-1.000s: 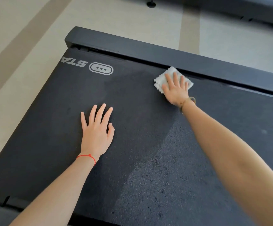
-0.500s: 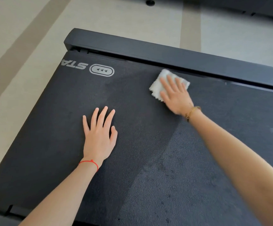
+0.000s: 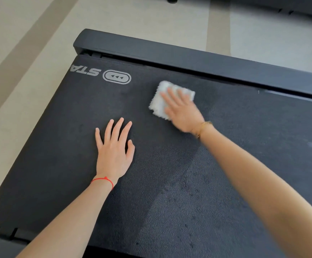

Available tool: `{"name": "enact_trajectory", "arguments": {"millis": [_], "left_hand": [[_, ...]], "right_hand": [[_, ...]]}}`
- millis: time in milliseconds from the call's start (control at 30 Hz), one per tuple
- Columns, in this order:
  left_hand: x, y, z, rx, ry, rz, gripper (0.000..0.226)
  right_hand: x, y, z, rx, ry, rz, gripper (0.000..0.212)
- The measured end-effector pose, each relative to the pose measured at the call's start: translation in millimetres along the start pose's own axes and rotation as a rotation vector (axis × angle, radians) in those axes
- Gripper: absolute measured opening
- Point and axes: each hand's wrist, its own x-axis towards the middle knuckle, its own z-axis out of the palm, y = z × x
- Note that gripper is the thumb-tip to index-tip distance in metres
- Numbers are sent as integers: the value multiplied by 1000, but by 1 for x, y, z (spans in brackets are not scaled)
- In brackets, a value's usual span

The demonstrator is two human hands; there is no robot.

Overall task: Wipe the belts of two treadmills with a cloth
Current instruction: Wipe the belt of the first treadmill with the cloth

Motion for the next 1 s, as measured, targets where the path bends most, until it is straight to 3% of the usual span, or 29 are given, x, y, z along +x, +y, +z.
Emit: {"name": "enact_trajectory", "arguments": {"millis": [67,133,267,433,533,633,700,767,833,900,1000], "left_hand": [[0,0,0,-12,-6,0,56],[0,1,-1,-18,-5,-3,56],[-1,1,0,-16,-2,-2,52],[-2,4,-3,6,-17,-5,56],[-3,5,-3,4,-25,-4,53],[-3,4,-3,6,-31,-8,54],[-3,3,-2,0,-27,-8,54],[-3,3,-1,-1,-17,-6,53],[-1,2,-1,-5,-14,-10,53],[-2,2,0,-1,-4,-11,53],[-4,3,-1,1,4,1,53]], "right_hand": [[0,38,-13,66,-12,261,56],[-5,47,-17,116,-48,343,55],[-40,3,-5,89,-51,192,54],[-148,-59,12,37,-103,-123,54],[-174,-54,12,55,-103,-168,53],[-137,-13,5,-26,-66,4,54],[-104,8,-5,56,-80,247,55],[-92,6,-6,129,-60,339,56],[-107,-20,4,76,-43,252,56],[-149,-59,16,37,-52,48,57],[-215,-101,29,132,-78,-121,53]]}}
